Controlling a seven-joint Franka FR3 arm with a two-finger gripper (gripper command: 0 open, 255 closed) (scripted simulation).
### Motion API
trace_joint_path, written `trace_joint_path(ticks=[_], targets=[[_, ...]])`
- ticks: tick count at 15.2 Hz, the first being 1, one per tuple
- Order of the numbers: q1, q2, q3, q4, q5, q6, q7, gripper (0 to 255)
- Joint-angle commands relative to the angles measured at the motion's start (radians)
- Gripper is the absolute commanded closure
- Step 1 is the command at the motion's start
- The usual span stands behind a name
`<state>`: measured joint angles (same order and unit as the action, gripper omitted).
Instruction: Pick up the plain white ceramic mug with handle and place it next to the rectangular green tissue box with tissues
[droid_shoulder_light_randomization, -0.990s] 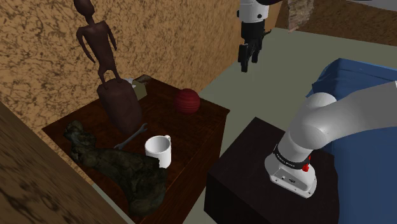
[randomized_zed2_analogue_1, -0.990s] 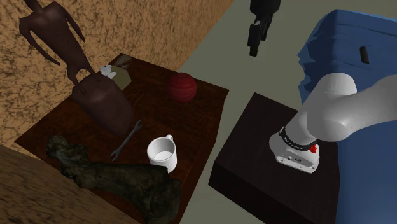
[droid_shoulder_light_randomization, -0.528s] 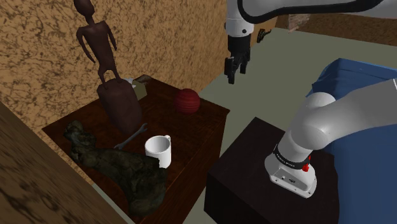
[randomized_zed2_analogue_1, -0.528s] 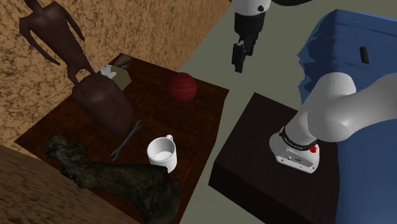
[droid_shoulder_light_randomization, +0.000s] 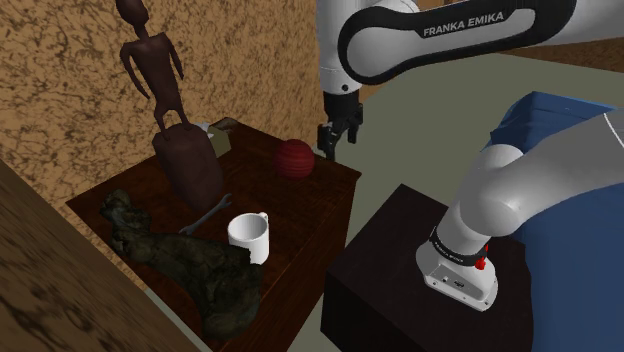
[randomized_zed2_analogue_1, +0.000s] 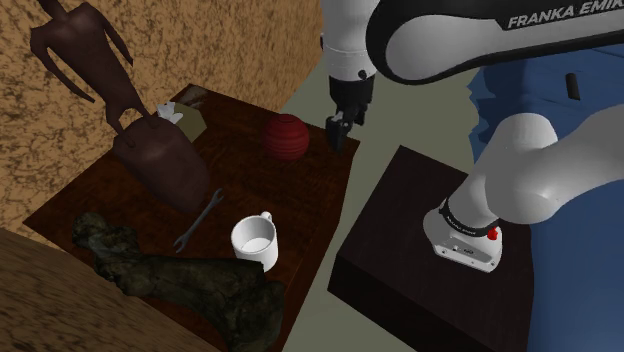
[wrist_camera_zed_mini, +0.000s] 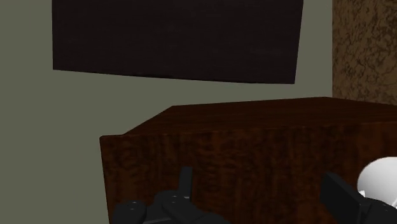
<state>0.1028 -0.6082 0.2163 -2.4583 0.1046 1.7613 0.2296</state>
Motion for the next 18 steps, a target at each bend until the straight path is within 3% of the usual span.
trace_joint_path(ticks=[1,10,18], targets=[[0.007,0.048,0.035,0.006,0.012,0.055,0.041,0],[0.025,0.313,0.209,0.086,0.001,0.280,0.263,0],[0.039,0.622,0.324,0.252,-0.168,0.418,0.521,0]])
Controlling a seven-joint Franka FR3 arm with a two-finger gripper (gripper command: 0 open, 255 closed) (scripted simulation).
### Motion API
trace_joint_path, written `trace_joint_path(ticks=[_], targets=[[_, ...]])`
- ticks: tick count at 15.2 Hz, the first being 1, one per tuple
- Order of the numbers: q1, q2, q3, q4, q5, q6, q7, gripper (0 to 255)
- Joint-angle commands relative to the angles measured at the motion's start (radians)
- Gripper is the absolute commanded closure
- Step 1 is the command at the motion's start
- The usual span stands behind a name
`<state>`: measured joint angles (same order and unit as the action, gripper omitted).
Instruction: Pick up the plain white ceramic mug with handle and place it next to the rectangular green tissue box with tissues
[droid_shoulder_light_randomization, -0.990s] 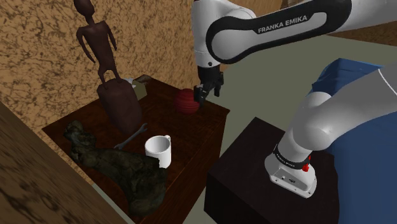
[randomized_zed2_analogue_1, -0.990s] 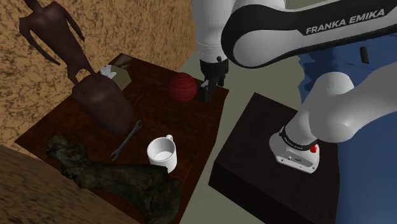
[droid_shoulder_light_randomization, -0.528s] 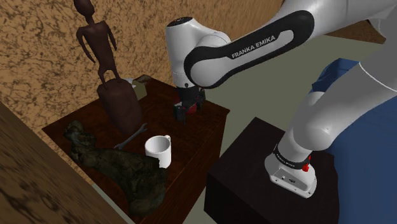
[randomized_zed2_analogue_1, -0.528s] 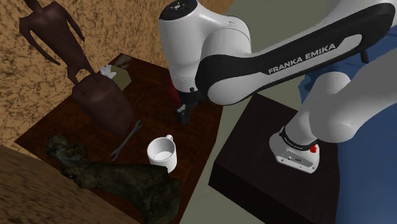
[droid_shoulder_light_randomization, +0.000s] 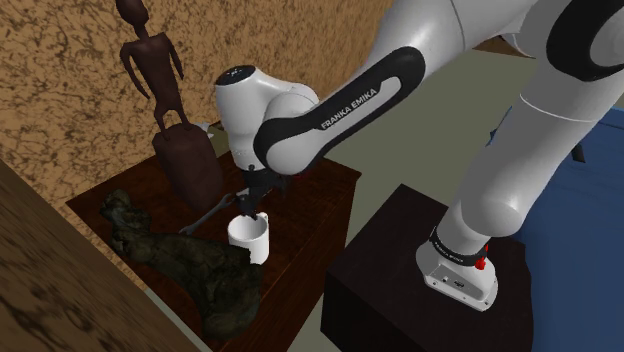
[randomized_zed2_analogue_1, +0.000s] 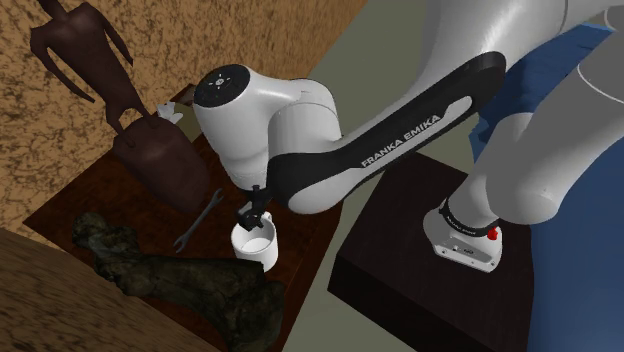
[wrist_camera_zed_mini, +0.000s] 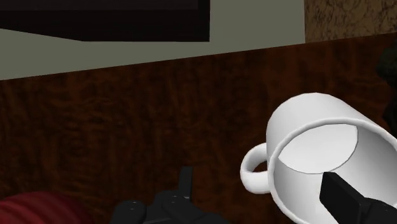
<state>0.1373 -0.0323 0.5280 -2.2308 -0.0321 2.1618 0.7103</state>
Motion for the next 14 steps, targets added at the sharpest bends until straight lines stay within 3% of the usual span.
trace_joint_path(ticks=[1,8,14], targets=[[0.008,0.061,0.013,0.034,-0.043,0.022,0.053,0],[0.012,0.125,0.007,-0.010,-0.091,0.118,0.087,0],[0.012,0.125,0.006,-0.010,-0.091,0.118,0.087,0]])
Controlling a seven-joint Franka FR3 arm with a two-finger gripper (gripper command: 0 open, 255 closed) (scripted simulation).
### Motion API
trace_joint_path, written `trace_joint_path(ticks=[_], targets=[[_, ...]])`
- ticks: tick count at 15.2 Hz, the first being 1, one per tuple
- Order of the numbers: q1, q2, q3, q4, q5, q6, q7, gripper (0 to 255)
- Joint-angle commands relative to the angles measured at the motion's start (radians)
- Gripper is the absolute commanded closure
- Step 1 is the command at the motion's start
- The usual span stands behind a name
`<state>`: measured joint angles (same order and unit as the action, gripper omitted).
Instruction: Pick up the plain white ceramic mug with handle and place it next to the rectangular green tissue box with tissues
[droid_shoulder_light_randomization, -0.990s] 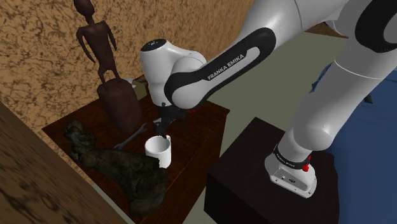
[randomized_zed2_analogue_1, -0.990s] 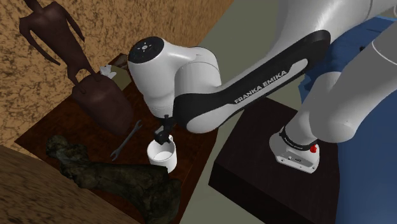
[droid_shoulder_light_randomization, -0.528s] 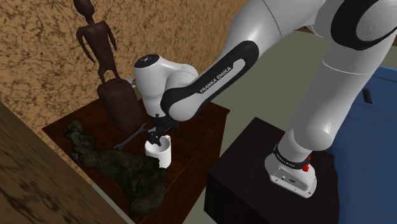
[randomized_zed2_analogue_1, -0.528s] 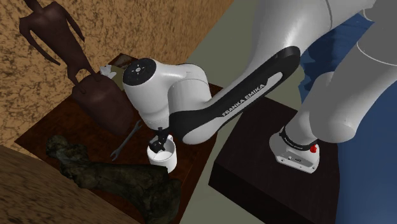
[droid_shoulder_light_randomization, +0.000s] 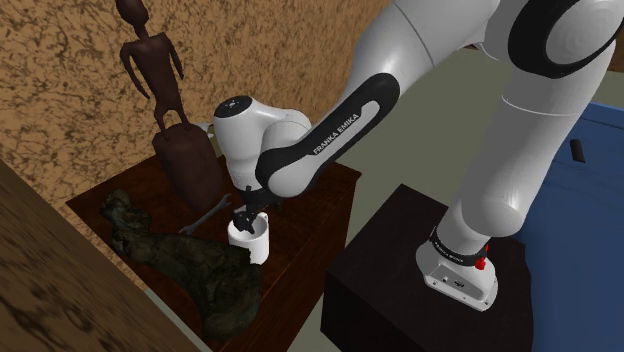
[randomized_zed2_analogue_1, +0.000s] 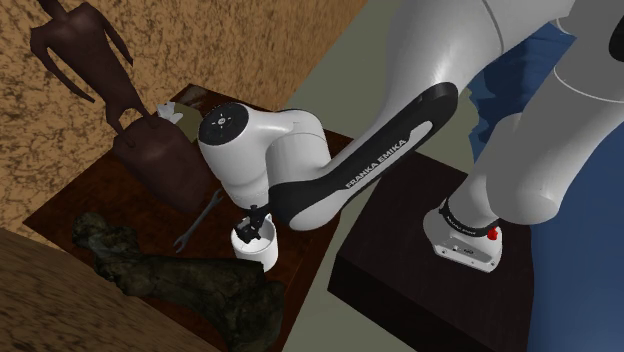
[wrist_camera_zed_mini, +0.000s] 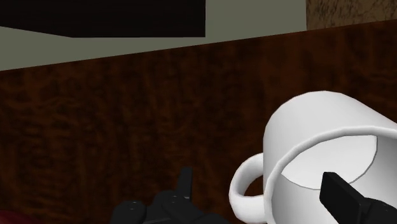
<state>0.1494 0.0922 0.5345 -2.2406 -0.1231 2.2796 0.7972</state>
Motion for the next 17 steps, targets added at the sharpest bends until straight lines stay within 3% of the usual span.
trace_joint_path(ticks=[1,2,3,12,17], targets=[[0.000,0.000,0.000,0.000,0.000,0.000,0.000,0],[0.000,0.000,0.000,0.000,0.000,0.000,0.000,0],[0.000,0.000,0.000,0.000,0.000,0.000,0.000,255],[0.000,0.000,0.000,0.000,0.000,0.000,0.000,255],[-0.004,-0.046,0.004,0.024,0.035,-0.062,-0.027,255]])
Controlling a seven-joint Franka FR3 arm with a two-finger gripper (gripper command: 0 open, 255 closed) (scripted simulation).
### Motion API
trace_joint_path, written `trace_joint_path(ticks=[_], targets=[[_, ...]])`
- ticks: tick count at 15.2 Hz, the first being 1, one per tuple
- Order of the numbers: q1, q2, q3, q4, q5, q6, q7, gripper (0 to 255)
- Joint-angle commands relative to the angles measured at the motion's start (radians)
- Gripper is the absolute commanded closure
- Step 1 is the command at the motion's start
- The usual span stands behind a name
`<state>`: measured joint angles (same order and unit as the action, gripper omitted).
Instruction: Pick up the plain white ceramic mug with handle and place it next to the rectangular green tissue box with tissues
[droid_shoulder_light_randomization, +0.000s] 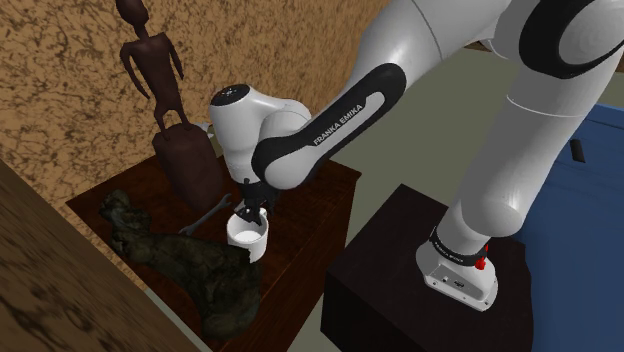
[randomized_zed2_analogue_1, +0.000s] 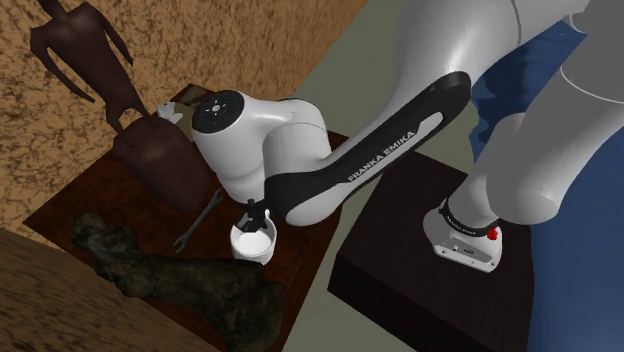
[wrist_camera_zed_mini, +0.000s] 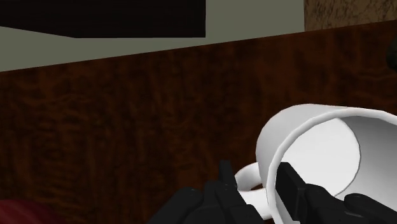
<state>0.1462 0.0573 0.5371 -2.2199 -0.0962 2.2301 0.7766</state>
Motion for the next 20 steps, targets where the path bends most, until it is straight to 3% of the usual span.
trace_joint_path(ticks=[1,20], targets=[[-0.001,-0.020,0.001,0.009,0.015,-0.025,-0.011,255],[-0.006,-0.138,-0.008,0.157,0.090,-0.273,-0.075,255]])
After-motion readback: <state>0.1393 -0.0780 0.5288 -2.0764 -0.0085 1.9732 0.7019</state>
